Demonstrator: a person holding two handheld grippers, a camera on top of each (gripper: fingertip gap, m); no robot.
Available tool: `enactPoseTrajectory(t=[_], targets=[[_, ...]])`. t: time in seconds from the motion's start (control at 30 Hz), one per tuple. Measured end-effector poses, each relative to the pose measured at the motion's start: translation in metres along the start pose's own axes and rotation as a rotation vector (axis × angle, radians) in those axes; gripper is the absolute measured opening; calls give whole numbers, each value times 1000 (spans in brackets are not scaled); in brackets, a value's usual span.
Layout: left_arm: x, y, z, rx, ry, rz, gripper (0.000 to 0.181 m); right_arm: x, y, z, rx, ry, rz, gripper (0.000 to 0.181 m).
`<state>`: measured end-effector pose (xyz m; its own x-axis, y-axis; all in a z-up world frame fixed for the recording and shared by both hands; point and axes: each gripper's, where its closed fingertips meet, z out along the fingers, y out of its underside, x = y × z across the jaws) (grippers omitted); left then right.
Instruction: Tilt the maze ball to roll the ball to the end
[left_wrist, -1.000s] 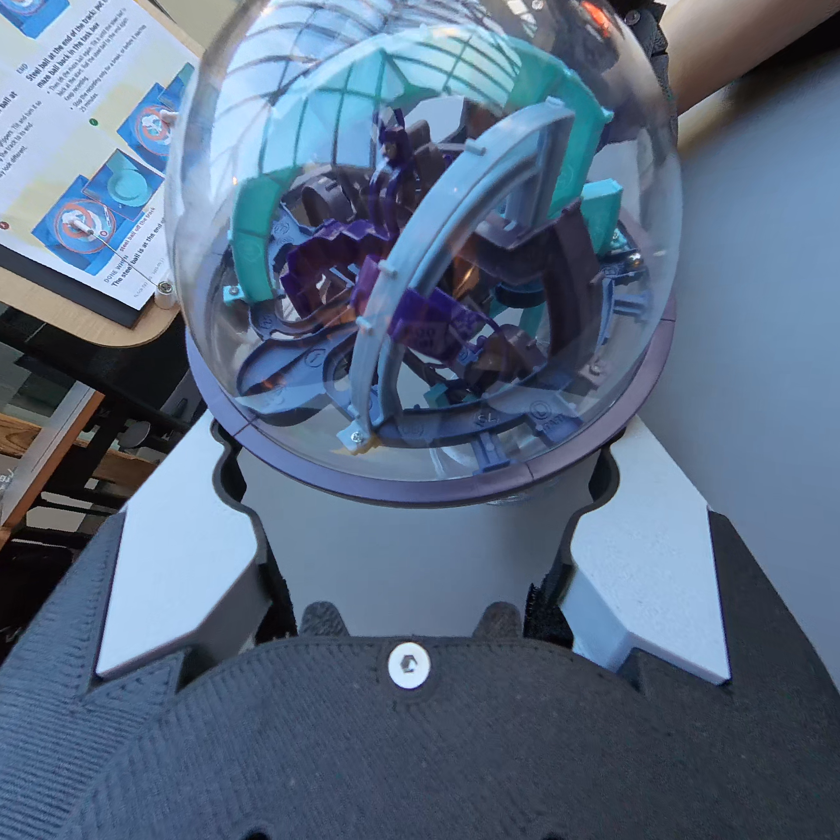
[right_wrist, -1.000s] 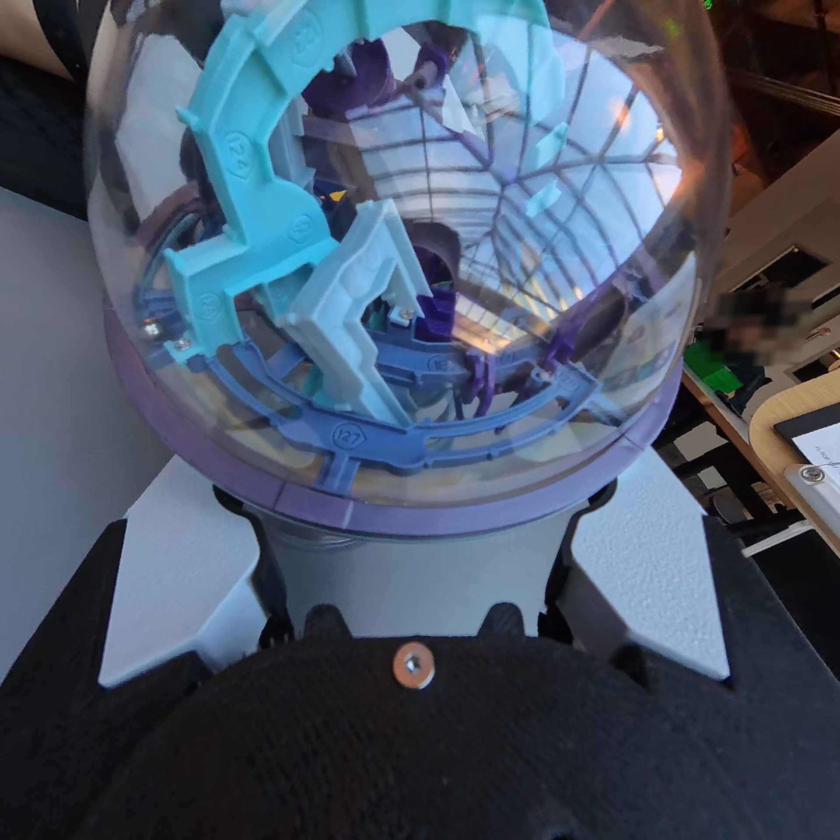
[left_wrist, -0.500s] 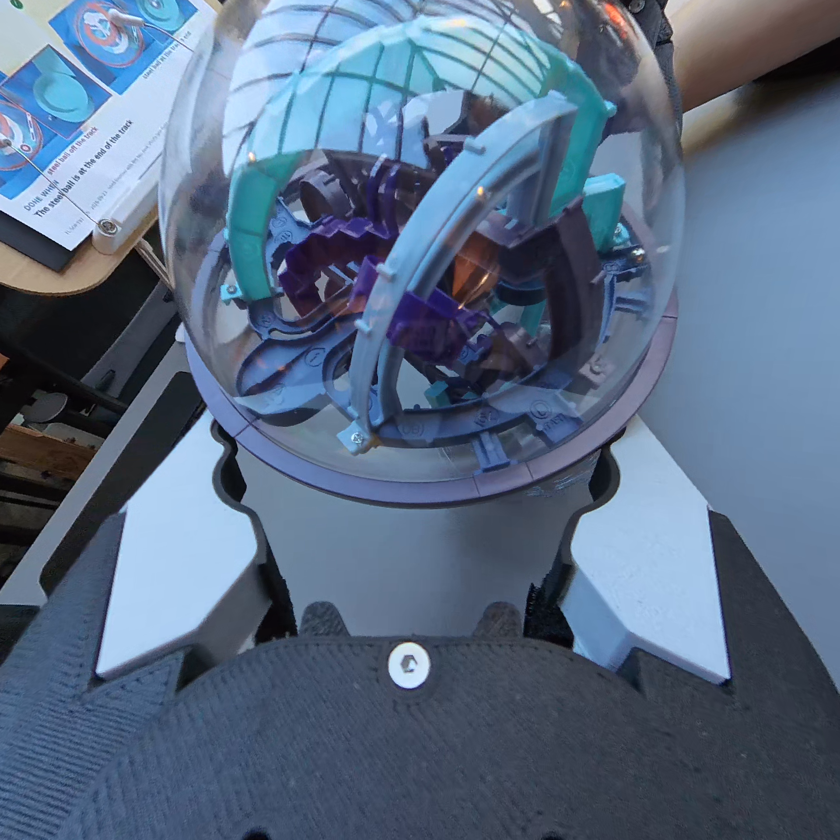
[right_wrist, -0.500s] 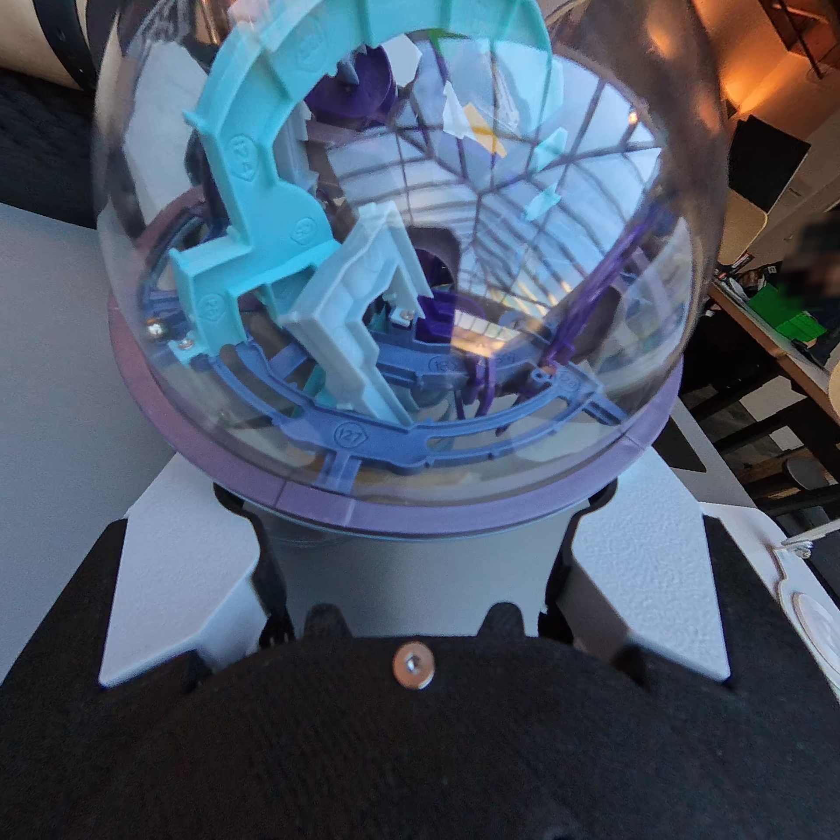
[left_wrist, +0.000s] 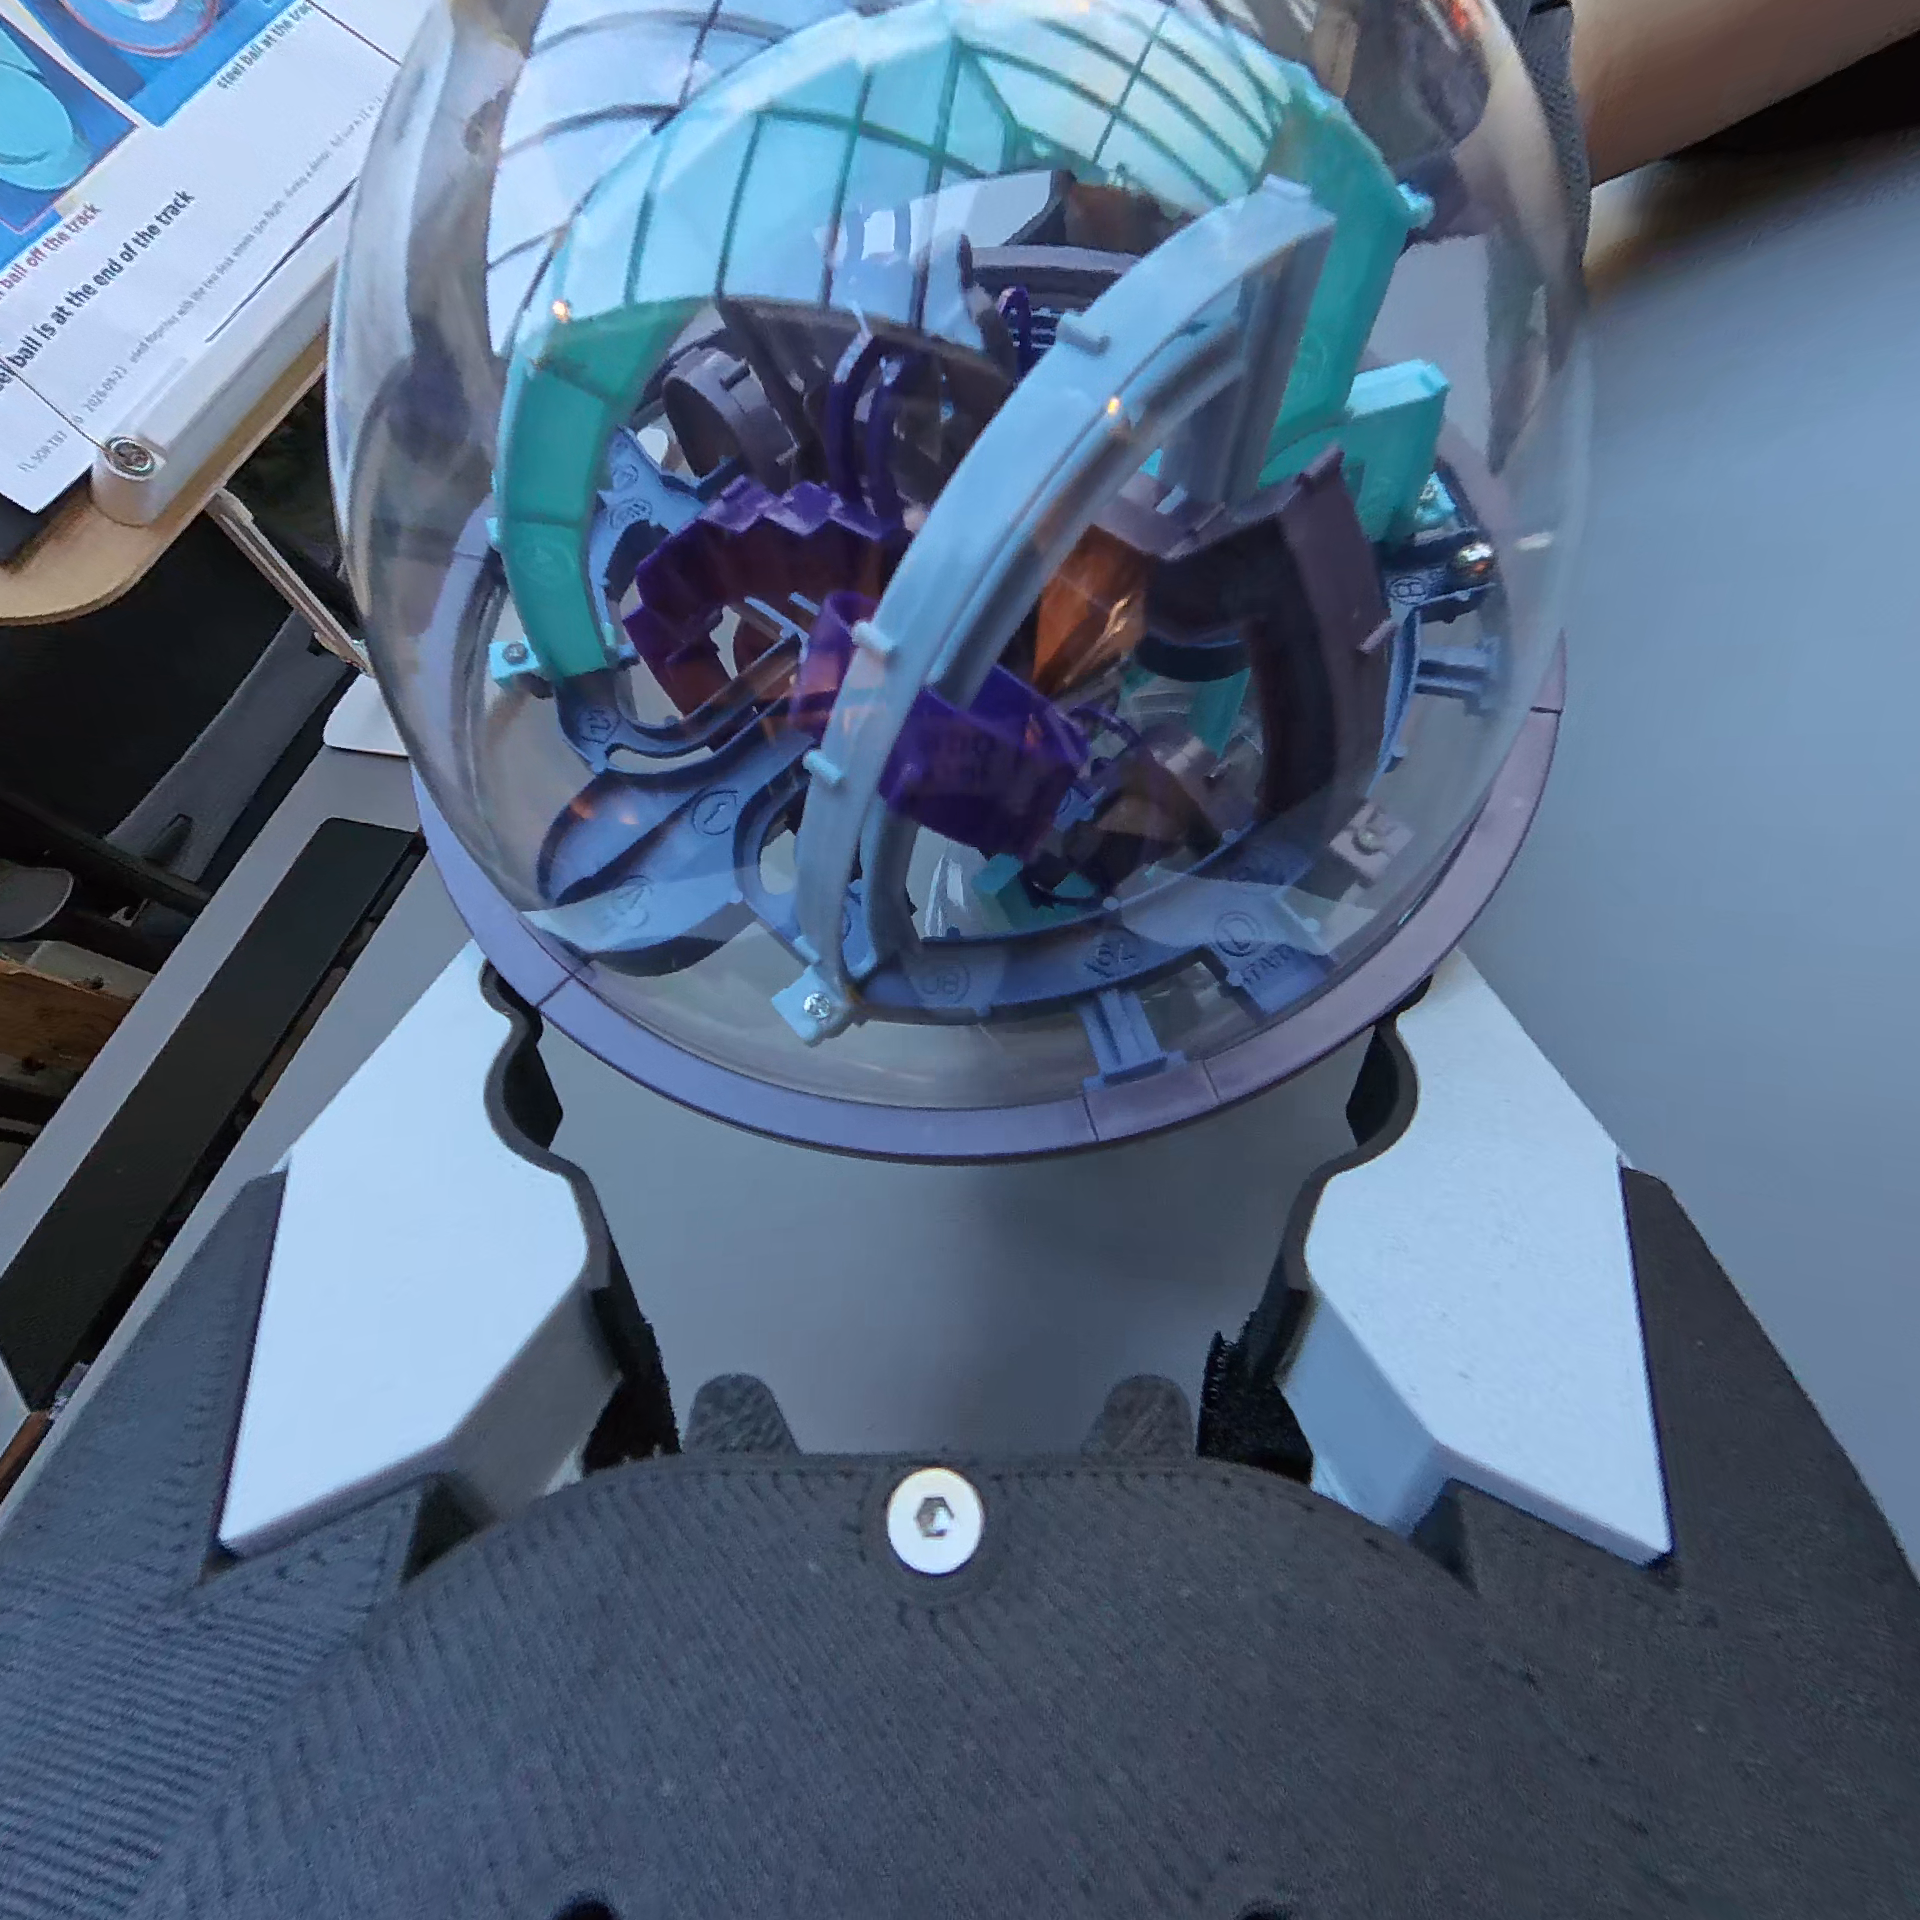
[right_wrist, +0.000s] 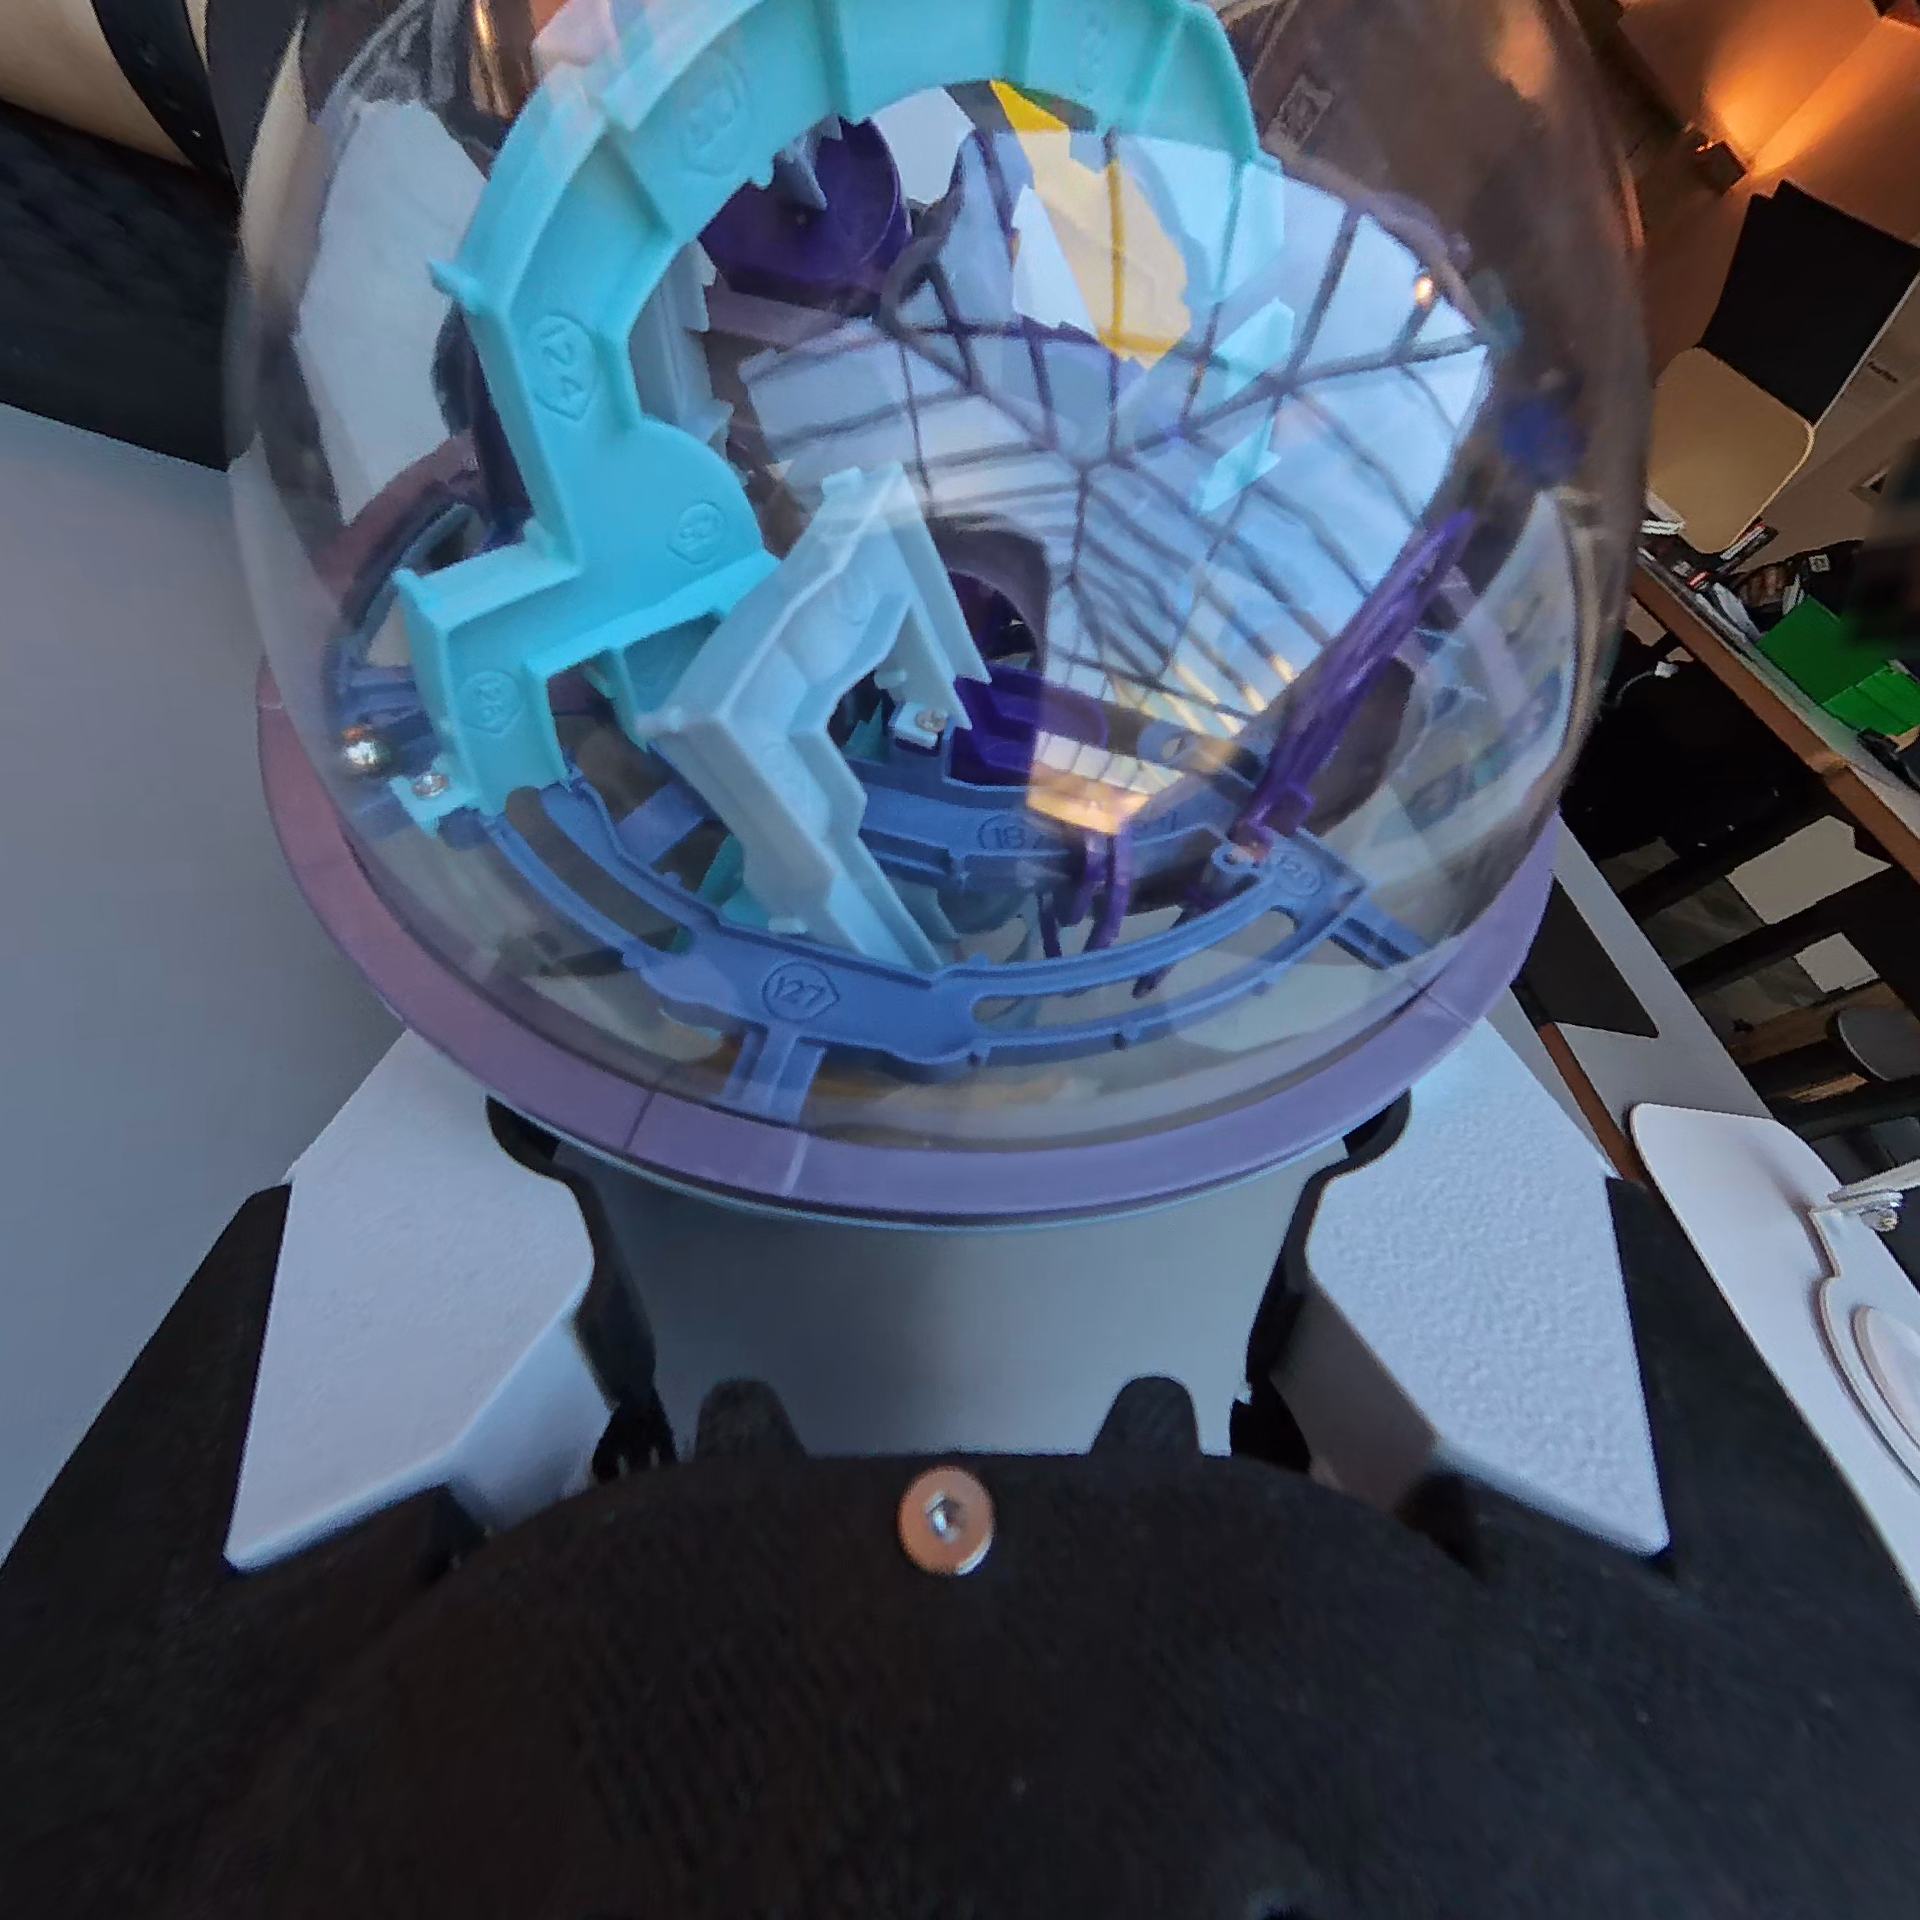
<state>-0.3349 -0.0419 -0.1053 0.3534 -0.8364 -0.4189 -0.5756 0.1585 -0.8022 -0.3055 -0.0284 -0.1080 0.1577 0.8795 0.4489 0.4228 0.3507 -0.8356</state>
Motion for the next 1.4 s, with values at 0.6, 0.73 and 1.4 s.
enactPoseTrajectory(t=[0.6,0.73,1.4], targets=[[8,6,-2,-38,-32,15,150,-4,8,-5,-72,44,-82,153],[12,8,-7,-47,-31,13,150,-6,8,-13,-87,95,-95,153],[20,-55,-139,227,-393,-335,128,-6,7,-188,-242,689,315,144]])
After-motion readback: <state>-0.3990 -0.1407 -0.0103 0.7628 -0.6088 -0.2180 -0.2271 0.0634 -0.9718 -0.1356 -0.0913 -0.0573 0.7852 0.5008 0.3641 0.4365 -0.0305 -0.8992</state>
